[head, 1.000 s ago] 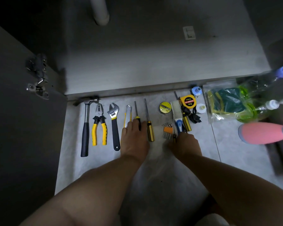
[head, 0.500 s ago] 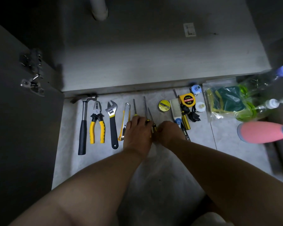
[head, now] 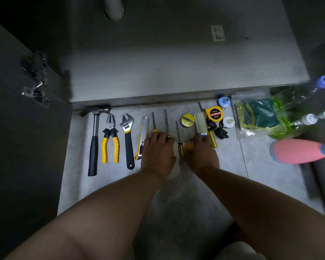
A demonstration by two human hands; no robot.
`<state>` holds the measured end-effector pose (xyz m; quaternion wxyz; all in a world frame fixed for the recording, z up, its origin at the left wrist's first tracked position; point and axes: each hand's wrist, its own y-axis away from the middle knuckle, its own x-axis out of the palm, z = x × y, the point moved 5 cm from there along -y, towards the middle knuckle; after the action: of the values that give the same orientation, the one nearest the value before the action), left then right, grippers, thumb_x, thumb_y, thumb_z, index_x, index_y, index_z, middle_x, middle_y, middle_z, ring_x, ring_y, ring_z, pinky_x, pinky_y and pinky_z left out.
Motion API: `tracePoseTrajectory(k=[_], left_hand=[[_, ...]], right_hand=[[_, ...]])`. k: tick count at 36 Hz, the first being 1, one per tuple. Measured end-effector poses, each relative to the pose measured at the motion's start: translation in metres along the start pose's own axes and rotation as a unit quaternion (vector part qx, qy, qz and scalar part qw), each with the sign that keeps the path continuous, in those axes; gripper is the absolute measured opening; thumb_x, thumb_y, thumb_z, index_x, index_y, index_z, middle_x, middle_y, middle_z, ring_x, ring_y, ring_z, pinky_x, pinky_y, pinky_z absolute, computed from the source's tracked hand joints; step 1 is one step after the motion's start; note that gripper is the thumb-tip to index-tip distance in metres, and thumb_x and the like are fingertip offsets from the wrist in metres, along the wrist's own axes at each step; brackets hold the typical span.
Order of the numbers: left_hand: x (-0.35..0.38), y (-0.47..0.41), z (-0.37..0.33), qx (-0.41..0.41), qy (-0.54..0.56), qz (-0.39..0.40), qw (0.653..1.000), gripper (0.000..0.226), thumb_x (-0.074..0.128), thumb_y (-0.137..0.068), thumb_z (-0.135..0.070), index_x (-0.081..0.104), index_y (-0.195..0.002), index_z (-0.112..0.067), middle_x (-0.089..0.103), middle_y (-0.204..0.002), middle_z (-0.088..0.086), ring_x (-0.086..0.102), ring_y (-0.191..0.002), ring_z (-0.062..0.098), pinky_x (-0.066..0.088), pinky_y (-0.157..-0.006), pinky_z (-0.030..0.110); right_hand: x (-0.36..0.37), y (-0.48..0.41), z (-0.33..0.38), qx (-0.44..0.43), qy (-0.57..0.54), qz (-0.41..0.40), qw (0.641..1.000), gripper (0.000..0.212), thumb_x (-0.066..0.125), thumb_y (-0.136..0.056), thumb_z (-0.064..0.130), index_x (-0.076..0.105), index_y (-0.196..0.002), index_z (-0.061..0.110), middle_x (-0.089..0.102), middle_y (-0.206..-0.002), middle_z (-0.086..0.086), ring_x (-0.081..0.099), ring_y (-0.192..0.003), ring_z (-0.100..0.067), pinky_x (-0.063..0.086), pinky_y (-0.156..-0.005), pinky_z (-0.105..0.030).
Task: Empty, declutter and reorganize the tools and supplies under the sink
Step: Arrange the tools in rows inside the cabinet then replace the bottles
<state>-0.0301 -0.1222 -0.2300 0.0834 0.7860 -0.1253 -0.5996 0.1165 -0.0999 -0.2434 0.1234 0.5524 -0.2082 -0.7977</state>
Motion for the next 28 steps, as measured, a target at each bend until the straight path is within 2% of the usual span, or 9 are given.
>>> tracePoseTrajectory(k=[5,10,14,18,21,23,25,26,28], left_hand=[[-0.004,-0.006,-0.008,0.009,0.011,-0.026,1.000,0.050,0.065,-0.086,-0.037,0.057,-0.134,-0.027,0.051,-0.133,-0.002,0.040,-0.129,0.024,0.035,-0.105,0.037],[-0.015,-0.026,-0.019,0.039,0.034,-0.047,0.998,0.054,0.064,-0.085,-0.016,0.057,-0.137,-0.025,0.052,-0.134,0.001,0.043,-0.128,0.026,0.034,-0.101,0.037],[-0.021,-0.058,-0.021,0.041,0.042,0.004,0.998,0.066,0.060,-0.090,-0.011,0.042,-0.152,-0.024,0.042,-0.149,0.008,0.042,-0.134,0.032,0.035,-0.108,0.042],[-0.016,-0.088,-0.030,0.074,0.006,0.046,0.996,0.075,0.062,-0.092,-0.014,0.030,-0.158,-0.025,0.039,-0.155,0.007,0.039,-0.139,0.031,0.032,-0.113,0.043],[-0.010,-0.101,-0.040,0.095,-0.035,0.043,0.994,0.064,0.065,-0.091,-0.017,0.042,-0.151,-0.023,0.047,-0.145,0.007,0.042,-0.132,0.030,0.032,-0.106,0.041],[-0.008,-0.106,-0.046,0.096,-0.047,0.027,0.994,0.054,0.065,-0.089,-0.012,0.050,-0.140,-0.018,0.052,-0.135,0.009,0.045,-0.124,0.030,0.035,-0.098,0.040],[-0.007,-0.109,-0.048,0.093,-0.046,0.020,0.994,0.048,0.064,-0.087,-0.007,0.052,-0.132,-0.015,0.054,-0.127,0.011,0.047,-0.119,0.031,0.038,-0.092,0.039],[-0.007,-0.109,-0.050,0.095,-0.043,0.017,0.994,0.046,0.063,-0.087,-0.006,0.052,-0.131,-0.015,0.054,-0.126,0.012,0.048,-0.117,0.032,0.039,-0.090,0.039],[-0.005,-0.108,-0.051,0.102,-0.038,0.018,0.994,0.044,0.065,-0.087,-0.009,0.052,-0.129,-0.013,0.053,-0.124,0.012,0.048,-0.115,0.031,0.040,-0.086,0.039]], right_hand=[[-0.003,0.005,-0.005,-0.099,0.049,-0.001,0.994,0.046,0.061,-0.096,0.023,0.045,-0.138,0.018,0.039,-0.140,-0.010,0.063,-0.109,-0.031,0.058,-0.084,-0.041],[-0.003,0.004,-0.007,-0.112,0.061,0.015,0.992,0.047,0.067,-0.091,0.019,0.044,-0.132,0.013,0.039,-0.137,-0.009,0.062,-0.106,-0.028,0.055,-0.079,-0.037],[-0.005,-0.003,-0.009,-0.123,0.100,0.048,0.986,0.065,0.078,-0.079,0.018,0.041,-0.131,0.011,0.039,-0.135,-0.010,0.064,-0.098,-0.030,0.057,-0.072,-0.039],[-0.015,-0.006,-0.020,-0.150,0.117,0.080,0.979,0.083,0.085,-0.072,0.031,0.036,-0.136,0.012,0.043,-0.133,-0.009,0.063,-0.103,-0.029,0.056,-0.075,-0.036],[-0.028,-0.009,-0.027,-0.149,0.088,0.087,0.981,0.068,0.076,-0.082,0.026,0.036,-0.135,0.015,0.051,-0.130,-0.012,0.065,-0.100,-0.033,0.052,-0.073,-0.036],[-0.038,-0.012,-0.034,-0.138,0.071,0.106,0.982,0.047,0.063,-0.092,0.022,0.042,-0.134,0.017,0.059,-0.126,-0.011,0.064,-0.104,-0.032,0.051,-0.079,-0.035],[-0.045,-0.013,-0.042,-0.130,0.064,0.145,0.979,0.032,0.058,-0.095,0.019,0.053,-0.127,0.018,0.064,-0.121,-0.009,0.063,-0.104,-0.028,0.045,-0.078,-0.031],[-0.049,-0.014,-0.045,-0.125,0.060,0.161,0.977,0.025,0.058,-0.095,0.017,0.056,-0.120,0.018,0.065,-0.119,-0.009,0.063,-0.102,-0.027,0.045,-0.077,-0.031],[-0.059,-0.015,-0.052,-0.099,0.031,0.201,0.974,0.018,0.057,-0.095,0.013,0.060,-0.113,0.014,0.068,-0.112,-0.010,0.068,-0.094,-0.026,0.056,-0.079,-0.036]])
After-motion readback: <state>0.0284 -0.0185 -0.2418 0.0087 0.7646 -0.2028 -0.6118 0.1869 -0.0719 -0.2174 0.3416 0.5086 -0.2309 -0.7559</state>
